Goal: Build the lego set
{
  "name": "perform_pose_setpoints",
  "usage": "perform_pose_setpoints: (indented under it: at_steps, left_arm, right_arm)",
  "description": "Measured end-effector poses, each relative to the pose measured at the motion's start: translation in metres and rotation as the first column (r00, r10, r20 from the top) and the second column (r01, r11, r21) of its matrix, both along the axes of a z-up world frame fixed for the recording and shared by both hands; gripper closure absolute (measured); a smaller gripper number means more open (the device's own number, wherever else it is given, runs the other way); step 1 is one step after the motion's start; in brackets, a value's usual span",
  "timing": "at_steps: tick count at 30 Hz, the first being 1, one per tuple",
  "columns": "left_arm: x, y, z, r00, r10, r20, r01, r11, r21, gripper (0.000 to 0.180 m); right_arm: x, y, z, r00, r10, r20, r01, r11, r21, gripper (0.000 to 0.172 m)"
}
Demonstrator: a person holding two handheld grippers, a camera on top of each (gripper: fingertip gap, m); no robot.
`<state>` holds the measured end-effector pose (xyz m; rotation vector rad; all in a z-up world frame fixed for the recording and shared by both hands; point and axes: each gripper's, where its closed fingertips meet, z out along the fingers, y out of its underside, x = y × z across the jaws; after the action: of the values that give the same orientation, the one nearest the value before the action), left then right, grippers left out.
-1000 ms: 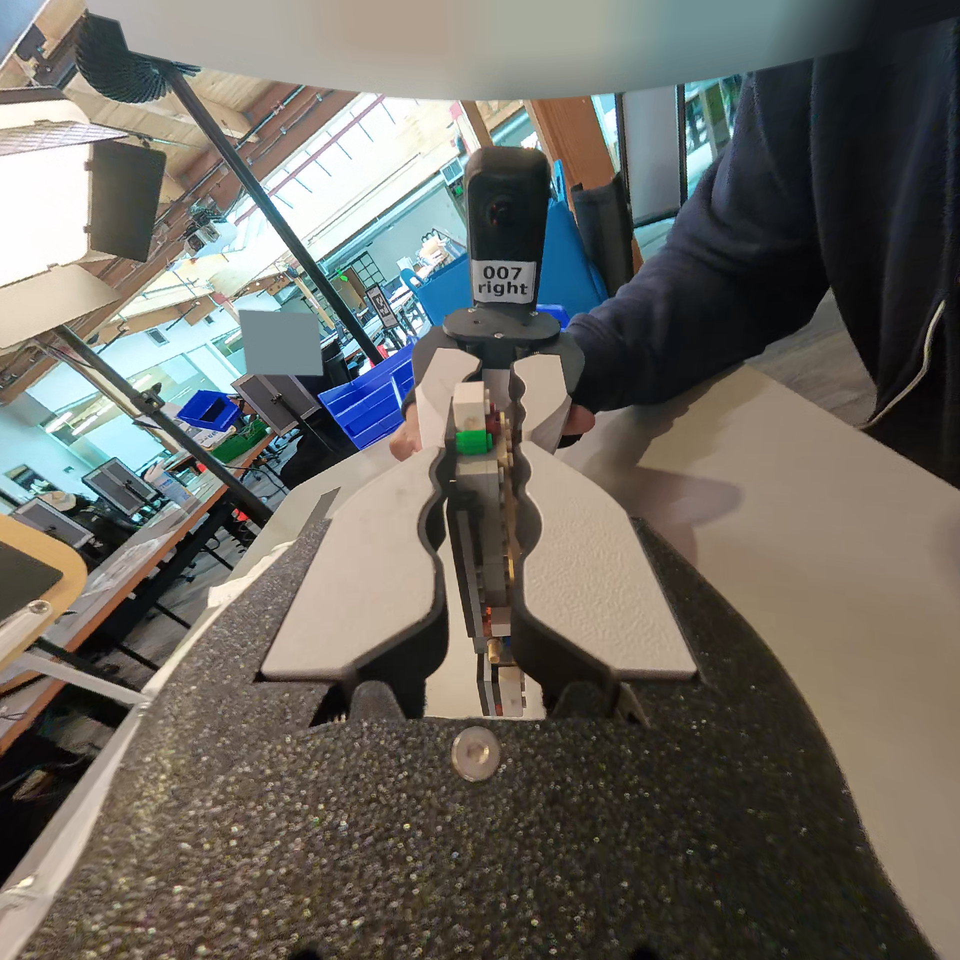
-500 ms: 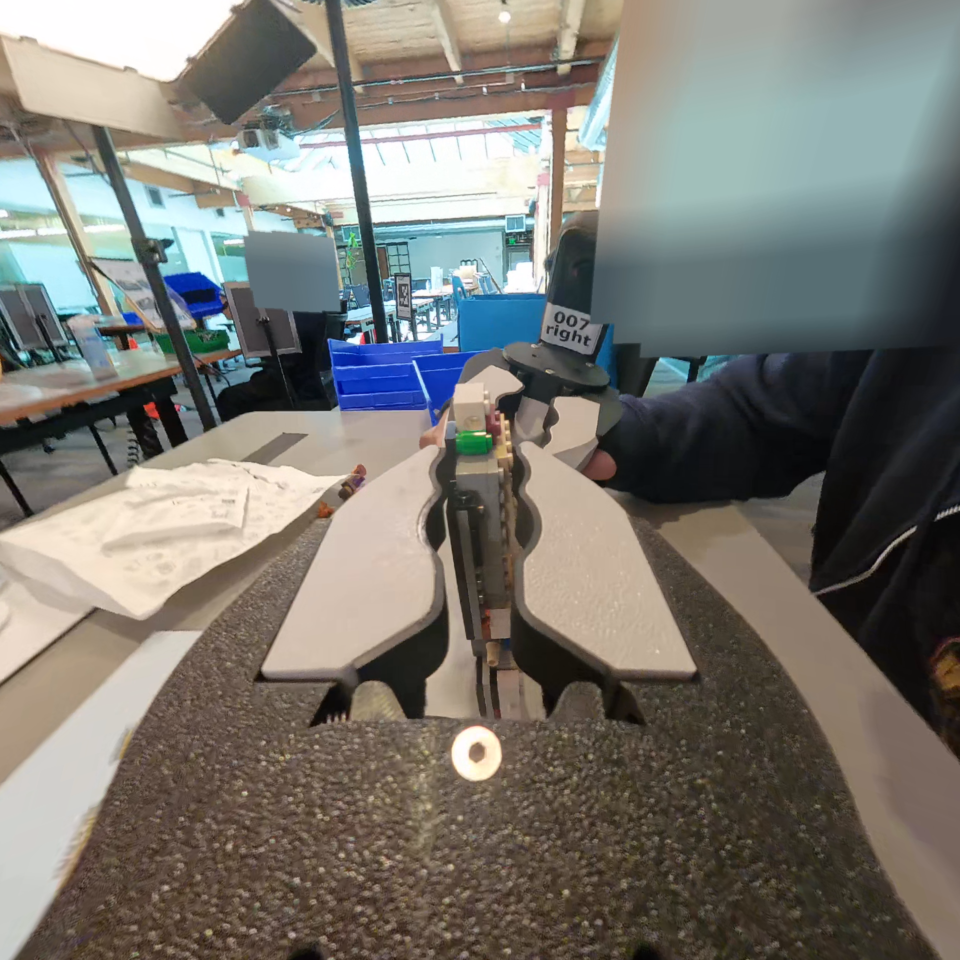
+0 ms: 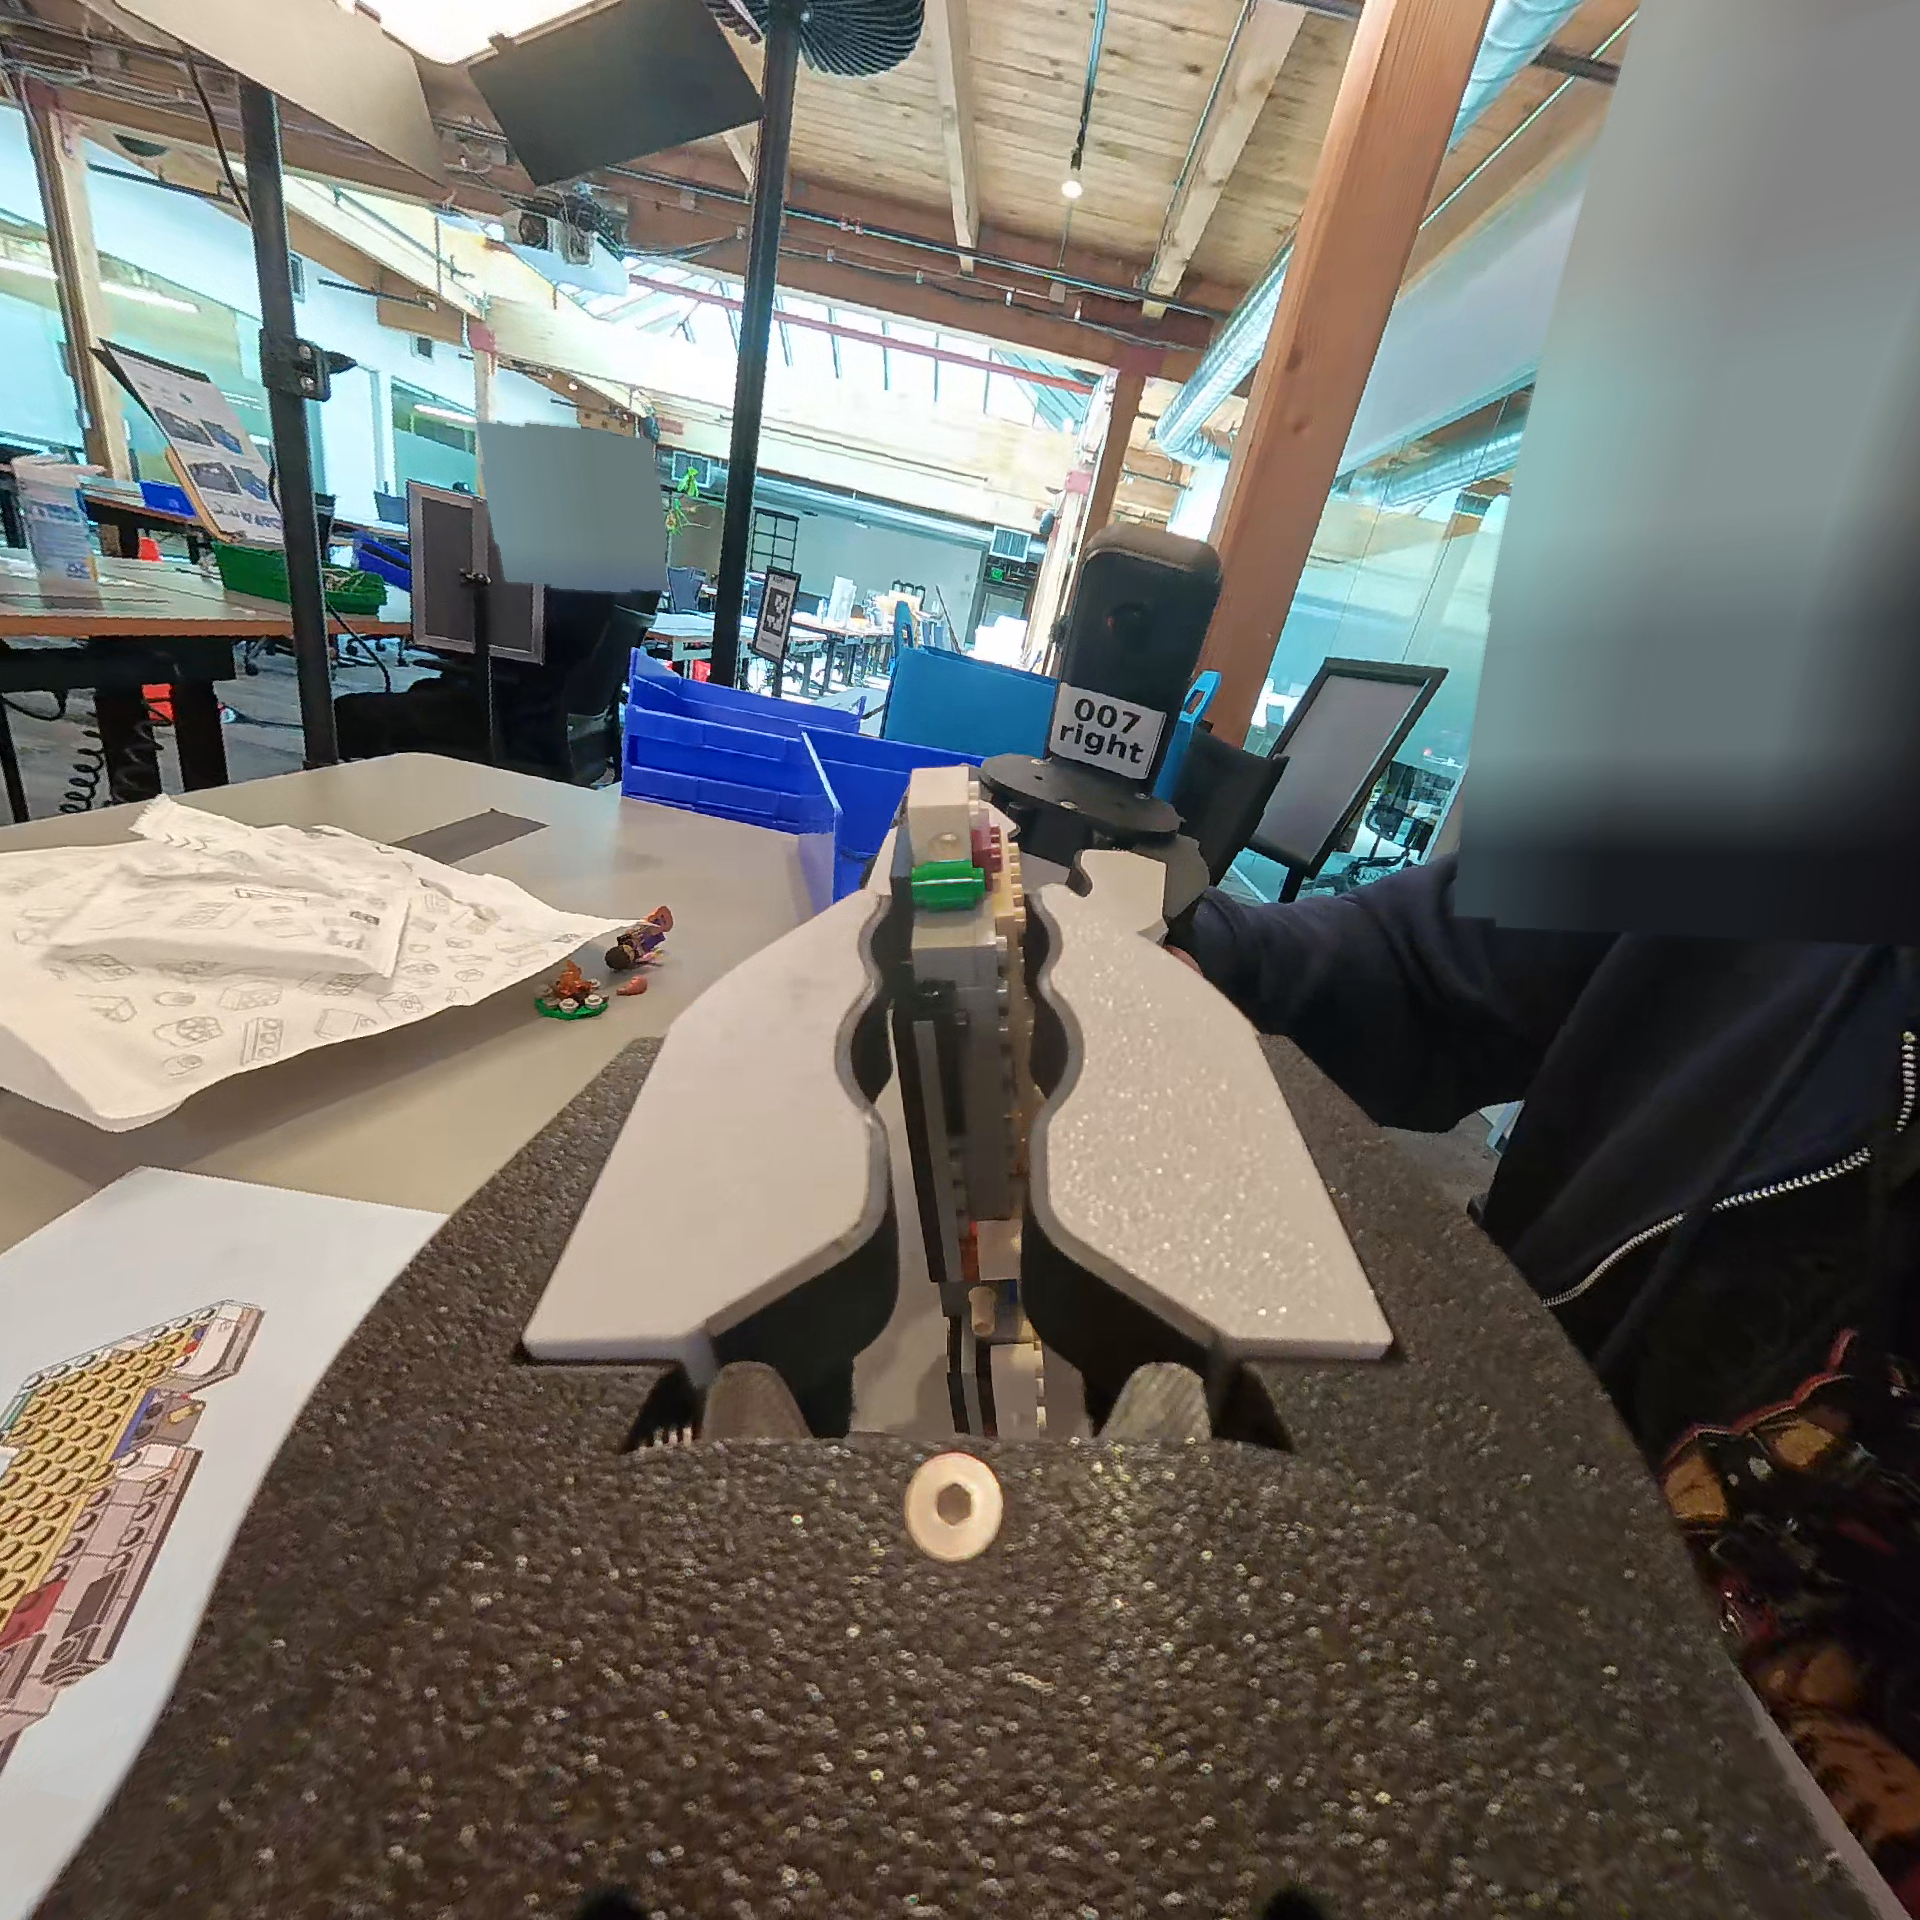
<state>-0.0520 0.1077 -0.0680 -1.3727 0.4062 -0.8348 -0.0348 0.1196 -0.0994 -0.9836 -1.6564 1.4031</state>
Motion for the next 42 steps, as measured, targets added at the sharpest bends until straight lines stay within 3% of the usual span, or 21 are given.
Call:
perform_pose_setpoints:
  at_steps: [8, 21, 42]
  left_arm:
    - [0.001, 0.0, -0.001, 1.0, 0.002, -0.013, -0.002, 1.0, 0.017, 0.158]
    - [0.016, -0.007, -0.007, 0.989, -0.023, -0.149, 0.035, 0.996, 0.081, 0.158]
    - [0.035, -0.028, -0.007, 0.948, -0.046, -0.314, 0.123, 0.965, 0.23, 0.158]
  right_arm:
    - [0.0, -0.003, 0.003, 1.0, 0.0, -0.002, 0.0, 1.0, -0.026, 0.134]
    - [0.004, -0.013, 0.012, 0.998, 0.028, -0.05, -0.028, 1.0, -0.009, 0.136]
    - [0.016, -0.035, 0.015, 0.983, 0.123, -0.138, -0.099, 0.981, 0.17, 0.144]
